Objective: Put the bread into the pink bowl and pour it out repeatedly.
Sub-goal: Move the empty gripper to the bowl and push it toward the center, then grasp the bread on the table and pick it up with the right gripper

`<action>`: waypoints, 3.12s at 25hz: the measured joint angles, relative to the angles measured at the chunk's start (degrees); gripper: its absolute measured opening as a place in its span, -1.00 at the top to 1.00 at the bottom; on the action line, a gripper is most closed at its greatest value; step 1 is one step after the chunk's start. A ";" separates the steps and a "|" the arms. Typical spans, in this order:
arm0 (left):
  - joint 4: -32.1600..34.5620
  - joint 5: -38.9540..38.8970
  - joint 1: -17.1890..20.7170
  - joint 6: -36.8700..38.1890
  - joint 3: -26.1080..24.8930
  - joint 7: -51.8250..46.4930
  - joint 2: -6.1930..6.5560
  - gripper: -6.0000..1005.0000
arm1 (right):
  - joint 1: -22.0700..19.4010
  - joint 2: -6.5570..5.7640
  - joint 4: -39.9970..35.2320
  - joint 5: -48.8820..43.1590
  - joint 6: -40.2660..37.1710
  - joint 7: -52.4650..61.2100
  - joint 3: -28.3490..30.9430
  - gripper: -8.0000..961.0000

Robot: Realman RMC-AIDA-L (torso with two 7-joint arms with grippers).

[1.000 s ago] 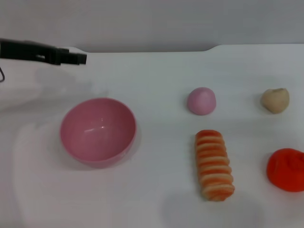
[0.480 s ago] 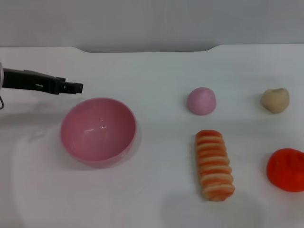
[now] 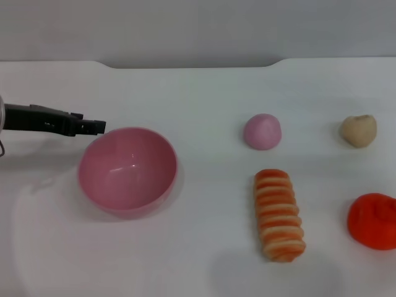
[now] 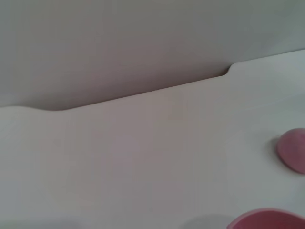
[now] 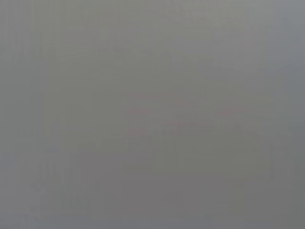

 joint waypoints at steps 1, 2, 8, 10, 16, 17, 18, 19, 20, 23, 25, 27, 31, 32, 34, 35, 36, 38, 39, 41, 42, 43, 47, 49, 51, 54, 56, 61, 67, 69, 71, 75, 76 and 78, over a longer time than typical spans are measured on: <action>-0.47 0.01 0.11 -0.35 0.00 0.32 -0.03 -0.22 | 0.04 0.00 0.00 -0.11 0.00 0.02 0.00 -0.33; -0.97 0.01 0.15 -0.63 0.00 0.59 -0.04 -0.21 | 0.08 0.03 0.00 -0.15 0.00 0.02 0.00 -0.33; -3.83 0.25 0.24 -2.07 0.09 1.17 -0.01 -0.17 | 0.34 0.11 0.00 -0.19 0.01 0.01 0.00 -0.33; -3.99 1.37 0.25 -2.11 0.10 1.21 -0.27 -0.16 | 0.41 0.11 0.00 -0.19 0.01 0.01 0.00 -0.33; -4.13 5.70 0.19 -2.88 0.04 1.09 -1.73 -0.12 | 0.66 0.09 -0.05 -0.18 0.01 -0.01 -0.08 -0.33; -4.26 5.98 0.15 -2.97 0.05 1.09 -1.89 -0.12 | 0.66 0.09 -0.05 -0.18 0.01 -0.01 -0.08 -0.33; -4.35 6.02 0.13 -2.99 0.06 1.10 -1.94 -0.11 | 0.71 0.09 -0.06 -0.18 0.01 -0.01 -0.08 -0.33; -4.55 6.07 0.10 -3.00 0.11 1.15 -2.01 -0.10 | 0.73 0.09 -0.07 -0.18 0.01 -0.02 -0.09 -0.33; -4.71 6.10 0.08 -3.01 0.13 1.20 -2.09 -0.10 | 0.78 0.08 -0.08 -0.19 0.01 -0.02 -0.09 -0.33; -5.08 6.40 0.03 -3.07 0.13 1.23 -2.32 -0.08 | 0.87 0.08 -0.09 -0.19 0.01 -0.04 -0.09 -0.33; -5.35 6.63 -0.05 -3.10 0.13 1.19 -2.38 -0.07 | 0.96 0.09 -0.07 -0.19 0.01 -0.05 -0.09 -0.33; -5.53 6.70 -0.14 -3.15 0.13 0.95 -2.38 -0.05 | 1.04 0.09 -0.04 -0.19 0.01 -0.06 -0.09 -0.33; -5.55 6.71 -0.17 -3.36 -0.30 0.55 -2.37 -0.03 | 1.17 0.09 0.03 -0.18 0.01 -0.08 -0.09 -0.33; -5.55 6.71 -0.18 -3.37 -0.34 0.47 -2.37 -0.02 | 1.17 0.08 0.04 -0.18 0.01 -0.08 -0.09 -0.33; -5.55 6.71 -0.19 -3.41 -0.21 0.40 -2.37 -0.01 | 1.17 0.08 0.05 -0.18 0.01 -0.09 -0.09 -0.33; -5.55 6.71 -0.19 -3.49 -0.13 0.39 -2.37 0.00 | 1.17 0.08 0.06 -0.18 0.01 -0.10 -0.09 -0.33; -5.55 6.71 -0.19 -3.70 -0.13 0.38 -2.37 0.00 | 1.17 0.08 0.06 -0.18 0.01 -0.10 -0.09 -0.33; -5.55 6.71 -0.13 -3.90 -0.18 0.37 -2.35 0.02 | 1.14 0.08 0.05 -0.18 0.01 -0.11 -0.09 -0.33; -5.55 6.71 -0.11 -3.93 -0.18 0.37 -2.33 0.02 | 1.10 0.09 0.03 -0.18 0.01 -0.12 -0.09 -0.33; -5.55 6.70 -0.14 -3.85 0.02 0.36 -2.24 0.03 | 1.05 0.08 0.03 -0.18 0.01 -0.13 -0.09 -0.33; -5.55 6.71 -0.17 -3.80 0.08 0.35 -2.22 0.04 | 1.03 0.08 0.03 -0.17 0.01 -0.13 -0.09 -0.33; -5.55 6.71 -0.24 -3.78 0.11 0.35 -2.21 0.05 | 1.02 0.08 0.04 -0.18 0.01 -0.14 -0.09 -0.33; -5.55 6.74 -0.44 -3.72 0.10 0.33 -2.19 0.50 | 1.06 0.08 0.16 -0.18 0.01 -0.14 -0.09 -0.33; -5.55 6.76 -0.48 -3.57 -0.10 0.33 -2.19 0.65 | 1.06 0.11 0.14 -0.18 0.01 -0.14 -0.09 -0.33; -5.55 6.77 -0.59 -3.37 -0.33 0.19 -2.19 0.80 | 1.04 0.16 0.07 -0.18 0.01 -0.13 -0.09 -0.33; -5.52 6.78 -0.86 -3.22 -0.36 -0.37 -2.15 0.88 | 1.02 0.18 0.03 -0.18 0.03 -0.13 -0.09 -0.33; -5.36 6.78 -1.00 -2.99 -0.37 -0.68 -2.09 0.88 | 1.03 0.18 -0.03 -0.20 0.55 0.18 -0.08 -0.33; -5.09 6.79 -1.64 -2.32 -0.38 -1.76 -1.80 0.89 | 0.96 -0.04 -2.59 -4.82 5.51 3.49 -0.14 -0.33; -5.04 6.78 -2.22 -2.09 -0.35 -1.77 -1.53 0.88 | -0.84 -2.12 -20.65 -30.58 30.38 24.92 -0.43 -0.33; -5.01 6.77 -2.24 -2.14 -0.40 -1.60 -1.53 0.88 | -1.30 -2.62 -27.64 -43.59 36.74 36.15 -1.69 -0.33; -4.98 6.78 -2.25 -2.34 -0.45 -1.50 -1.53 0.88 | -1.77 -3.28 -34.04 -57.36 41.90 49.45 -4.16 -0.33; -4.89 6.78 -2.43 -2.48 -0.46 -1.31 -1.55 0.88 | -1.51 -4.22 -40.09 -80.11 42.38 73.73 -6.21 -0.33; -4.83 6.78 -2.56 -2.51 -0.46 -1.28 -1.57 0.88 | -1.08 -4.45 -40.12 -84.76 40.35 79.20 -5.37 -0.33; -4.81 6.77 -2.73 -2.66 -0.45 -1.22 -1.61 0.88 | 1.07 -5.49 -38.07 -90.97 32.61 88.75 -2.92 -0.33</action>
